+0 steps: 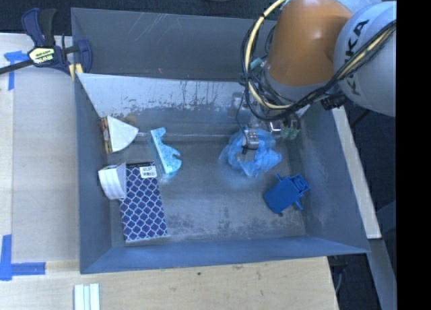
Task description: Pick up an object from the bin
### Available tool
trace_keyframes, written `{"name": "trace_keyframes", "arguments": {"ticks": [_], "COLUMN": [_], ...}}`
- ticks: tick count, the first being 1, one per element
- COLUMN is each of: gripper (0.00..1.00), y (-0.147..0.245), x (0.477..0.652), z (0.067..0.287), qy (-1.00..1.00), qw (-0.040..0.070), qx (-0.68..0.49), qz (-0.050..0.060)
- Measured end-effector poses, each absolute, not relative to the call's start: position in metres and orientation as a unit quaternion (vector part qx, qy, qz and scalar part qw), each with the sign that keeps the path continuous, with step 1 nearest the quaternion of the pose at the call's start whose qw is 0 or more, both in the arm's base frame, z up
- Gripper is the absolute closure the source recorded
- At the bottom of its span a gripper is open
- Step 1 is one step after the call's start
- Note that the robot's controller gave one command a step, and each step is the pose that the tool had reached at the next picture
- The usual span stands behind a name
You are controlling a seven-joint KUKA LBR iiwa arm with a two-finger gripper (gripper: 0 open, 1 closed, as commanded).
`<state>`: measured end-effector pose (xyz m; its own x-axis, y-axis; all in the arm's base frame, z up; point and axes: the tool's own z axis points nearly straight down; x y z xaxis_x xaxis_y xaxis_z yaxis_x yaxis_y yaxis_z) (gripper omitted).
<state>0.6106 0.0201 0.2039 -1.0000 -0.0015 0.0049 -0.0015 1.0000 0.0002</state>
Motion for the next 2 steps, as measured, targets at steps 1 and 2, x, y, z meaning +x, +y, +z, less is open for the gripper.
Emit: {"name": "trace_keyframes", "arguments": {"ticks": [1,2], "gripper": [0.00,0.00], "y": [0.020,-0.031], "x": [0.612,0.615], "z": [0.209,0.166], "qy": [-1.000,-1.000], "qw": [-0.002,0.003], "qx": [0.001,-0.026], "qz": [0.000,0.001]}}
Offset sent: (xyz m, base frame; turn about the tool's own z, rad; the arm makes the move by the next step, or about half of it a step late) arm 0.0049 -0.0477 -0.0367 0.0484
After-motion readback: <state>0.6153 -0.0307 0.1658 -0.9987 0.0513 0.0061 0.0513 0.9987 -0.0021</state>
